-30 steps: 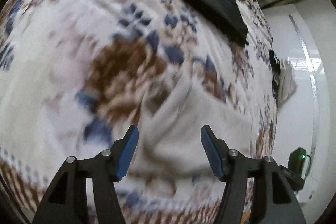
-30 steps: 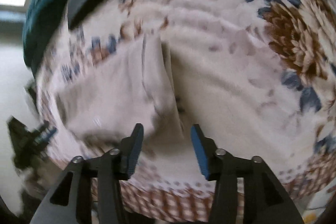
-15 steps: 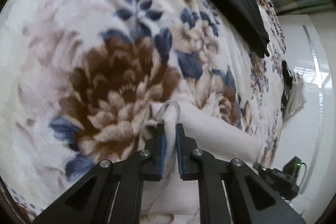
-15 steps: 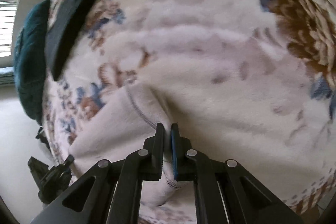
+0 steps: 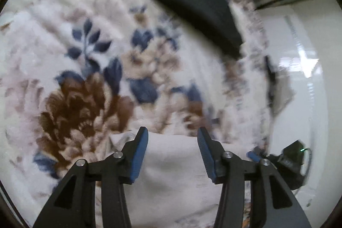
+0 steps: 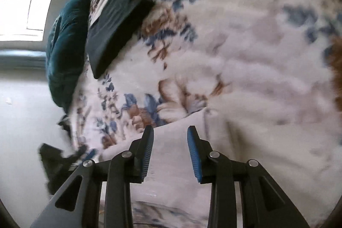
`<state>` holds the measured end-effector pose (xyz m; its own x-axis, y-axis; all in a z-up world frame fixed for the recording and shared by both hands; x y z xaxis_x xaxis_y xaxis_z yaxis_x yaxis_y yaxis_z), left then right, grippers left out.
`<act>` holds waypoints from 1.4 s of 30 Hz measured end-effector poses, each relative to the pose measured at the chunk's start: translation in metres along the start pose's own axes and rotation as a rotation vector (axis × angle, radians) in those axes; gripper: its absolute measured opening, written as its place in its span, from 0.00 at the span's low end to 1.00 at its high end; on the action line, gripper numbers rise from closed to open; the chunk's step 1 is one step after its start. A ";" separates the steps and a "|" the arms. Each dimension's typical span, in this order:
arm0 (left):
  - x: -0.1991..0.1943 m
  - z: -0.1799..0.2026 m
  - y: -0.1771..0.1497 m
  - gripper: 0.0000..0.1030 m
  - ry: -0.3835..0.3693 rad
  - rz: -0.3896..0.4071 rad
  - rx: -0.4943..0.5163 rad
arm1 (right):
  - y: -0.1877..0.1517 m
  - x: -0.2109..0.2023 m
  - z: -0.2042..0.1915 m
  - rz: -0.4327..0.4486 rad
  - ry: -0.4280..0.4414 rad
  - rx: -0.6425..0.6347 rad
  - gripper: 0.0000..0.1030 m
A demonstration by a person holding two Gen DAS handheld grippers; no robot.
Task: Fold small clothes
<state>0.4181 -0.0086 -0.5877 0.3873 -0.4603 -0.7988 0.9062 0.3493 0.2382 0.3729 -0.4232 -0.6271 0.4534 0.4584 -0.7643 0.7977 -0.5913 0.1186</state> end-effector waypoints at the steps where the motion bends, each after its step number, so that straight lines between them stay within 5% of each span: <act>1: 0.011 -0.008 -0.001 0.44 0.039 -0.016 0.003 | 0.001 0.006 0.004 -0.005 -0.030 0.010 0.33; 6: 0.029 -0.035 -0.002 0.43 0.096 -0.030 -0.027 | 0.003 0.028 0.033 -0.021 -0.155 0.031 0.33; 11: 0.023 -0.042 0.000 0.44 0.060 -0.051 -0.060 | 0.002 0.032 0.045 -0.039 -0.177 0.042 0.33; 14: -0.001 -0.044 0.002 0.48 -0.021 -0.026 -0.089 | 0.003 0.016 0.050 -0.048 -0.145 0.059 0.50; 16: -0.017 -0.050 0.000 0.63 -0.084 -0.011 -0.120 | 0.003 0.002 0.055 -0.051 -0.109 0.070 0.66; 18: -0.021 -0.060 -0.007 0.63 -0.142 -0.033 -0.162 | -0.002 -0.005 0.064 -0.085 -0.072 0.086 0.70; 25: 0.019 -0.075 -0.046 0.63 -0.191 -0.211 -0.186 | -0.038 0.034 0.088 -0.330 0.091 0.121 0.73; 32: 0.021 -0.061 -0.045 0.62 -0.200 -0.201 -0.155 | -0.051 0.062 0.076 -0.381 0.146 0.107 0.74; 34: 0.016 -0.053 -0.047 0.19 -0.201 -0.182 -0.122 | -0.053 0.062 0.067 -0.373 0.157 0.082 0.56; 37: 0.006 -0.053 -0.045 0.14 -0.197 -0.157 -0.137 | -0.058 0.063 0.055 -0.364 0.141 0.040 0.24; 42: -0.013 -0.039 -0.039 0.13 -0.220 -0.129 -0.140 | -0.055 0.047 0.040 -0.303 0.165 0.058 0.17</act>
<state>0.3709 0.0160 -0.6081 0.3118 -0.6688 -0.6749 0.9240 0.3789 0.0514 0.3344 -0.3957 -0.6956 0.2612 0.7175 -0.6458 0.8840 -0.4464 -0.1384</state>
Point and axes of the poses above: each gripper's, at about its wrist camera, not at the fingertips, and x roughly the way its jaws point, z to its right, y to its top, the point moved 2 cm from there along x, roughly the way its jaws point, and after that the axes turned 10 degrees about z, right-handed, at the moved point
